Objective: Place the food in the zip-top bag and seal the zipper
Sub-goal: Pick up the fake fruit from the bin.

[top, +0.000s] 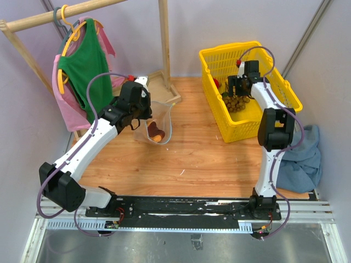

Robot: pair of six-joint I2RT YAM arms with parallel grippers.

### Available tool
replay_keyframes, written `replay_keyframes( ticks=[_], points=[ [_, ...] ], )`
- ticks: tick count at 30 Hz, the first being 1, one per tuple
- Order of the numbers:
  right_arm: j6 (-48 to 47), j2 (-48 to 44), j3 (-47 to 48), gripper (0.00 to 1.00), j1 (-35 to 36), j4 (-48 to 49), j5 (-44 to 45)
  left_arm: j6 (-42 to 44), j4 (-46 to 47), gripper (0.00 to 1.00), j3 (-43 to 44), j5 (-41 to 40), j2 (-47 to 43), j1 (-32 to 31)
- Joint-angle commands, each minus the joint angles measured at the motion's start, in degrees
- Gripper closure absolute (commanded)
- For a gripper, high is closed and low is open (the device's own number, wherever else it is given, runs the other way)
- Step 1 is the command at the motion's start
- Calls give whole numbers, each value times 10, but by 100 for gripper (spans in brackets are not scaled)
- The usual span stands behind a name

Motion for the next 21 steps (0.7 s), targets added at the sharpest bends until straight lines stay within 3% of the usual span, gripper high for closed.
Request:
replay_keyframes(
  ticks=[1, 11, 18, 21],
  points=[
    [-25, 41, 55, 21, 6, 52, -48, 8, 23, 100, -5, 10, -12, 7],
    [15, 173, 173, 20, 6, -57, -29, 12, 18, 100, -3, 11, -4, 12],
    [26, 194, 206, 30, 1, -100, -24, 12, 20, 100, -5, 16, -12, 15],
    [30, 196, 205, 38, -2, -123, -17, 13, 20, 100, -4, 22, -11, 15]
  ],
)
